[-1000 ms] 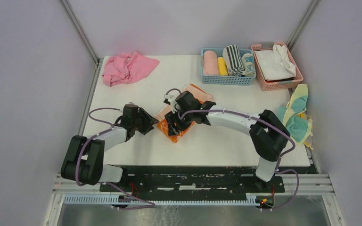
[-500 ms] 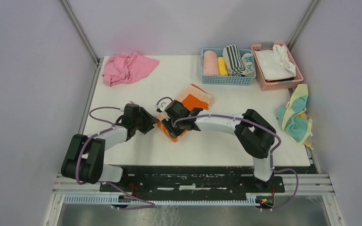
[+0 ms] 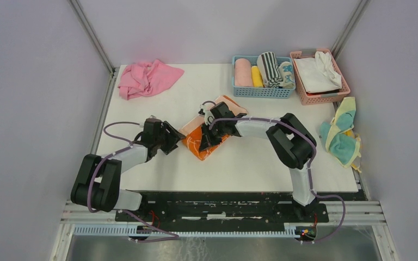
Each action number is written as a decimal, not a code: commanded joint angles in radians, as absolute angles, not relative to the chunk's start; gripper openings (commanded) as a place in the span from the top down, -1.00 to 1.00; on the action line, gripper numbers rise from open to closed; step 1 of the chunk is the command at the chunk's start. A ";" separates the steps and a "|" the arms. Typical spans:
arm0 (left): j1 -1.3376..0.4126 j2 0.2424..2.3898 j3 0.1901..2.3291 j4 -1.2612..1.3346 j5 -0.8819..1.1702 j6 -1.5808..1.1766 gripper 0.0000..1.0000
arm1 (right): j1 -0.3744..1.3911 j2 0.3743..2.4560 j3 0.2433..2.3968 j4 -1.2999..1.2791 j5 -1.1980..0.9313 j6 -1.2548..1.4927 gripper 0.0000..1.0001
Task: Roll the towels
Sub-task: Roll the towel at the center of the board.
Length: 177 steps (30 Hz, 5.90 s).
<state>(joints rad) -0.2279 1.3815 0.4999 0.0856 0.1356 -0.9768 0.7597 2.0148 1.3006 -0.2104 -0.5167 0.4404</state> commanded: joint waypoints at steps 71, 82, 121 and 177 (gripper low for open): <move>-0.339 1.592 0.638 -0.013 0.005 -0.922 0.27 | 1.064 2.096 1.342 -0.522 0.405 0.121 -0.12; -0.338 1.455 0.578 -0.072 -0.017 -0.914 0.25 | 1.062 2.055 1.379 -0.602 0.018 0.136 0.72; -0.331 1.205 0.476 0.085 0.149 -0.944 -0.53 | 0.623 2.227 1.063 0.342 -1.024 0.940 0.90; -0.353 1.382 0.506 -0.017 0.035 -0.916 -0.33 | 1.134 1.802 1.141 -0.174 0.035 0.018 0.96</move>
